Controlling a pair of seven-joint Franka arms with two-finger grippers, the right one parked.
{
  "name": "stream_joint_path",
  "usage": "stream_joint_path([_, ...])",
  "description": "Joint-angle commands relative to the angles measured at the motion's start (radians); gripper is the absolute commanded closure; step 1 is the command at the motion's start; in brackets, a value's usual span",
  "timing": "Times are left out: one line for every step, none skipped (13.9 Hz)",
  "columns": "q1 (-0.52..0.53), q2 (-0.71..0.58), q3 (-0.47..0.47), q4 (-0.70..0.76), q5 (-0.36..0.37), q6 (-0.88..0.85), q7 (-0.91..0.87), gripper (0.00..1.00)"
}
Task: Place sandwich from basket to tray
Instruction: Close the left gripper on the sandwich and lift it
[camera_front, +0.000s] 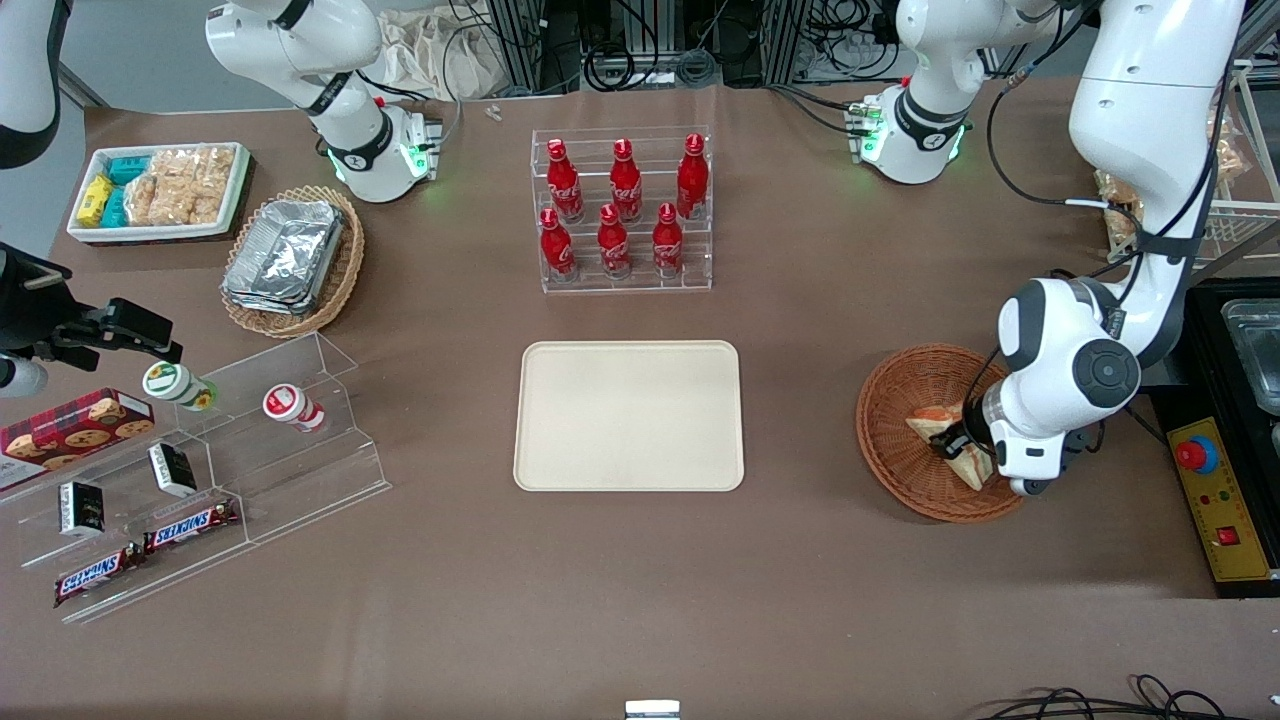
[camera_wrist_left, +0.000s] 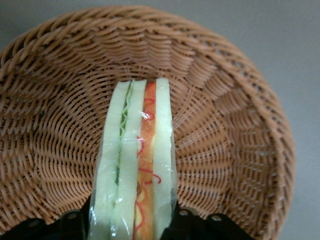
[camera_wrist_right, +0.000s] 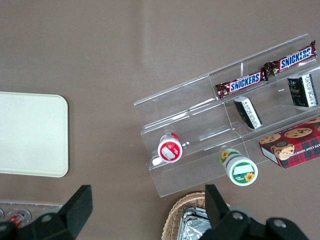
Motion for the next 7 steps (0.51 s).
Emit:
stream_joint_path([-0.005, 0.008, 0.002, 0.027, 0.028, -0.004, -0.047, 1.00])
stream_joint_path([-0.002, -0.009, 0.002, 0.032, 0.028, -0.022, -0.046, 1.00])
stream_joint_path([-0.002, -0.040, 0.002, 0.061, 0.028, -0.096, -0.043, 1.00])
stream_joint_path([0.001, -0.054, 0.002, 0.125, 0.028, -0.216, -0.033, 1.00])
stream_joint_path([0.002, -0.061, 0.001, 0.218, 0.025, -0.355, -0.012, 1.00])
stream_joint_path([0.002, -0.061, 0.001, 0.315, 0.019, -0.481, 0.012, 1.00])
stream_joint_path([0.004, -0.061, 0.001, 0.402, 0.010, -0.590, 0.031, 1.00])
